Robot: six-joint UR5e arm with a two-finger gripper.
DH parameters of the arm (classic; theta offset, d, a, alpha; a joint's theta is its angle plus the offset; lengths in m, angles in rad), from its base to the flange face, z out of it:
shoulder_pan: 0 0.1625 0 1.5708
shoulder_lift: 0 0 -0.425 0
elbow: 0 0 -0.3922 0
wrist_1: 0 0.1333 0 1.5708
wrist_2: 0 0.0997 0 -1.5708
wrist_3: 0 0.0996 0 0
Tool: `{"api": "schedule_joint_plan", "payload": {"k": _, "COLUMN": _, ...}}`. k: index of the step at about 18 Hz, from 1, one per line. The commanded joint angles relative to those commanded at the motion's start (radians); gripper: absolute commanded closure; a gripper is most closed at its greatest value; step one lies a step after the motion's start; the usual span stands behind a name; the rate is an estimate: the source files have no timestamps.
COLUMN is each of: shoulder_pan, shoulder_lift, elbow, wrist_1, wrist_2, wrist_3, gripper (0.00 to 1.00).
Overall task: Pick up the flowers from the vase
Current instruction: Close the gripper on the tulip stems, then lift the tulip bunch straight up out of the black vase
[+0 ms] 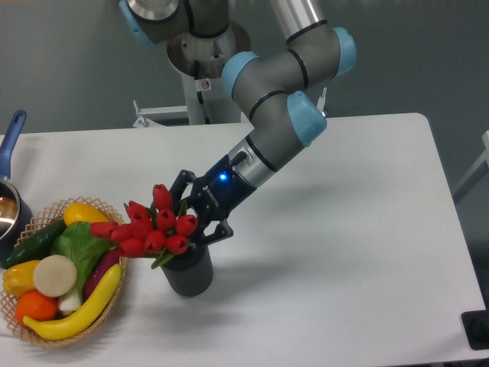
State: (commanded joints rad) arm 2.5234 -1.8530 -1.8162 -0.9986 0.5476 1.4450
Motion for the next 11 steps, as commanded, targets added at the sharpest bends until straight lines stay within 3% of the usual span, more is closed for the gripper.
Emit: {"api": "schedule_joint_plan", "payload": {"k": 11, "shoulder_pan": 0.018, "shoulder_lift": 0.055, "elbow": 0.008, "wrist_1": 0.0, "wrist_2": -0.066, "wrist_3": -0.087, "gripper": 0.56}}
